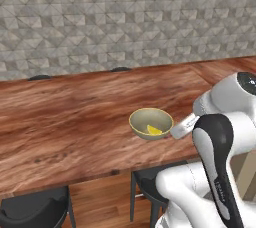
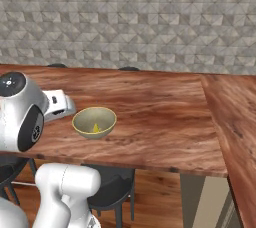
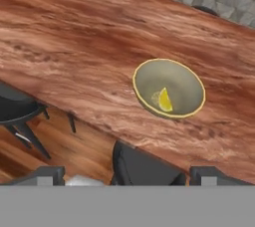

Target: There is a bowl on the dining counter. Grab a lemon wedge from the fridge and place it in the bowl. Then get the liquor bottle and glass cup from the cabinet and place them next to the bowl.

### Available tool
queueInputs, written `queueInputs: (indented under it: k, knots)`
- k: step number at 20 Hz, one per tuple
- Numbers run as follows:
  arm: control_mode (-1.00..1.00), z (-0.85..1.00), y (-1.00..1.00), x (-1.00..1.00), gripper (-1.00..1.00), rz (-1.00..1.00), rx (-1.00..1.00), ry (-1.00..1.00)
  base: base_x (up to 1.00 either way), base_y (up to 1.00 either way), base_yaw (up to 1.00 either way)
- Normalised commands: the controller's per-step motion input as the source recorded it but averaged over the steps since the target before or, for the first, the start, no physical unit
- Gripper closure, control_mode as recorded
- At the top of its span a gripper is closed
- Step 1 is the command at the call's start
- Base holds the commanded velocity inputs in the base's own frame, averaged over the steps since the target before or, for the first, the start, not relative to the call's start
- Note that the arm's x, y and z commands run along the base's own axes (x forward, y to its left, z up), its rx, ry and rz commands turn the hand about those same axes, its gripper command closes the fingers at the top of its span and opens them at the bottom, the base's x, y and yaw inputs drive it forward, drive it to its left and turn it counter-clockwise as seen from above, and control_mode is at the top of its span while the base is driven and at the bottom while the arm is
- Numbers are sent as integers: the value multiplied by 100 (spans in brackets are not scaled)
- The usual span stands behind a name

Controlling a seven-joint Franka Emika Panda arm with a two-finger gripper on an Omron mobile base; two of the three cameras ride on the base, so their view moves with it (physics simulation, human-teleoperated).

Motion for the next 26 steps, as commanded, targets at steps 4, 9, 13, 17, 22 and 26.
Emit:
queueInputs:
  k: [4, 9, 13, 17, 22, 26]
  knots:
    - [-100, 70, 0, -51, -100, -1, 2, 0, 0, 0, 0]
    - [-100, 15, 0, -33, -100, -2, 0, 0, 0, 0, 0]
    - [-100, -6, 0, -34, -100, 0, 0, -2, 0, 0, 0]
    - [100, 0, 0, 0, -100, 0, 0, 0, -93, 31, -5]
    - [100, 0, 0, 0, -100, 0, 0, 0, -98, 86, -11]
    - [100, 0, 0, 0, -100, 0, 0, 0, -72, 100, -16]
